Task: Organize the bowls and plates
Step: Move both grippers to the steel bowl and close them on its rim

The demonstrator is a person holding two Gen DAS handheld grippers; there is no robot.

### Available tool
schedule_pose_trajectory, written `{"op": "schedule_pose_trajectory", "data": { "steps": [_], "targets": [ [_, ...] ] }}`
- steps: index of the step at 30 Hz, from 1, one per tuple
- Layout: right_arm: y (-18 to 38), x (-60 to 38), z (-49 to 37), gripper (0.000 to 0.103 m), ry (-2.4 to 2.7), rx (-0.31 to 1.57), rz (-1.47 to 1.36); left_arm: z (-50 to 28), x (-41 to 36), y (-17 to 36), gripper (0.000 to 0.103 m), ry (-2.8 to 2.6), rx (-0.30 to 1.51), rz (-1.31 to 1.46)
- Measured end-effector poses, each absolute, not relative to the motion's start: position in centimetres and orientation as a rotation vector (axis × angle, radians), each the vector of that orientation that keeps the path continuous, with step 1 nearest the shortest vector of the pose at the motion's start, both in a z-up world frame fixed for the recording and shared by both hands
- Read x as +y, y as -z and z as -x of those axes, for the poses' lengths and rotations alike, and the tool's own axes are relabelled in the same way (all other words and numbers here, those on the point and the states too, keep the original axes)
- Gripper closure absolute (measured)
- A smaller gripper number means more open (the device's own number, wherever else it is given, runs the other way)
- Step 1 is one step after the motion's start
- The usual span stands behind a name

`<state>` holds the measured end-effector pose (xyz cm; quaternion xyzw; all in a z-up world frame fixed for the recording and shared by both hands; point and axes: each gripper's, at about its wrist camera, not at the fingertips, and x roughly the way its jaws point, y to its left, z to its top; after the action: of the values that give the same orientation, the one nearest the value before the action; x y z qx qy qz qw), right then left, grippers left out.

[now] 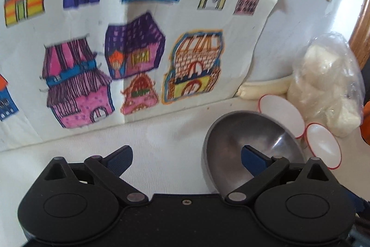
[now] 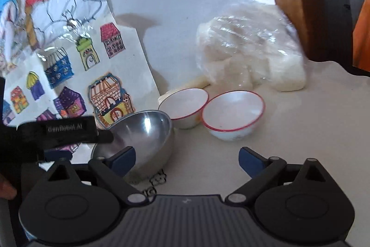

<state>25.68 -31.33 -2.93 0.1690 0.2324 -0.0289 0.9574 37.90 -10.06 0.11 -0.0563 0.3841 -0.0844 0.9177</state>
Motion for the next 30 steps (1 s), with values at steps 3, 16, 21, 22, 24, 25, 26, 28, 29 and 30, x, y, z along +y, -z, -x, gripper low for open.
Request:
{"op": "schedule_pose_trajectory", "data": {
  "steps": [3, 16, 21, 22, 24, 25, 26, 28, 29, 30],
  "targets": [
    [3.1, -30.8, -26.8, 0.012, 0.071, 0.485, -0.342, -38.3, -9.8, 0.7, 0.01, 0.178, 0.811, 0.133],
    [4.0, -29.9, -28.4, 0.039, 0.046, 0.5, -0.356, -38.6, -10.6, 2.1, 0.068, 0.284, 0.809, 0.141],
    [3.7, -29.5, -28.5, 0.061, 0.017, 0.495, -0.365, -38.2, -11.0, 2.0, 0.084, 0.314, 0.798, 0.13],
    [3.7, -29.5, -28.5, 0.064, 0.012, 0.495, -0.372, -38.0, -11.2, 2.0, 0.084, 0.314, 0.79, 0.12],
    [3.8, -29.6, -28.6, 0.071, 0.003, 0.503, -0.393, -37.7, -11.4, 1.8, 0.085, 0.319, 0.776, 0.102],
    [3.9, -29.7, -28.6, 0.073, -0.003, 0.507, -0.41, -37.5, -11.5, 1.7, 0.086, 0.319, 0.772, 0.099],
    [4.0, -29.8, -28.6, 0.074, -0.005, 0.513, -0.427, -37.4, -11.5, 1.5, 0.086, 0.321, 0.771, 0.098],
    [4.1, -29.7, -28.5, 0.076, 0.007, 0.517, -0.435, -37.0, -11.5, 1.4, 0.087, 0.325, 0.772, 0.096],
    [4.1, -29.8, -28.4, 0.077, 0.013, 0.517, -0.438, -36.7, -11.4, 1.3, 0.087, 0.325, 0.776, 0.094],
    [4.2, -29.8, -28.1, 0.079, 0.02, 0.52, -0.446, -36.3, -11.5, 1.2, 0.087, 0.324, 0.782, 0.09]
  ]
}}
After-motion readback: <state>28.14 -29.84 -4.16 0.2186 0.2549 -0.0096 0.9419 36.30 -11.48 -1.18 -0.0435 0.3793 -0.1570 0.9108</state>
